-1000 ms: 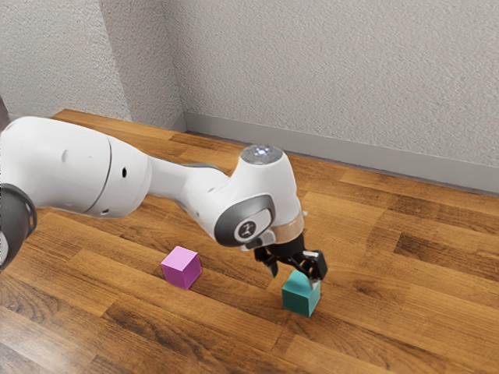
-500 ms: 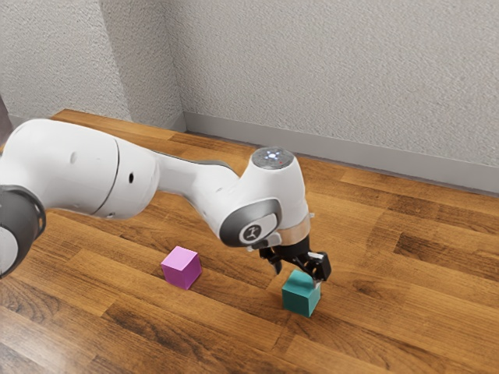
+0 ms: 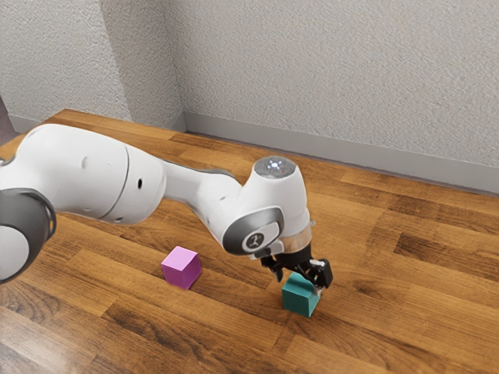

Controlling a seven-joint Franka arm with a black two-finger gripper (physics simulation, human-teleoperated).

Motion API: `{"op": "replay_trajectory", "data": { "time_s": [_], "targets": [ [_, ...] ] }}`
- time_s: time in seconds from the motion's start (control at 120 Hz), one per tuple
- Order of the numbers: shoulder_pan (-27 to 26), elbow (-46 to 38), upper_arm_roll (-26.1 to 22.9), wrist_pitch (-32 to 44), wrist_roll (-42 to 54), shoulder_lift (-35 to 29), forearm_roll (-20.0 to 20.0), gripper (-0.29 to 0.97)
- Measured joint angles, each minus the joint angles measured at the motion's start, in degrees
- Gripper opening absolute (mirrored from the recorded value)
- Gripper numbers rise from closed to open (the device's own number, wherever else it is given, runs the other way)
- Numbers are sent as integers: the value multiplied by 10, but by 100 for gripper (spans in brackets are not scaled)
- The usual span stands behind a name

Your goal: Pick up the blue block with one arm, and put the blue block on the pink block with one arm

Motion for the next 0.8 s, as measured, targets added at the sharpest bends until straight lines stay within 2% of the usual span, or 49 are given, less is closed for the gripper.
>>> {"op": "replay_trajectory", "data": {
  "time_s": [0.417,0.8],
  "targets": [
    [0,5,0,4,-8,7,-1,68],
    [0,4,0,17,-19,16,-19,68]
  ]
}}
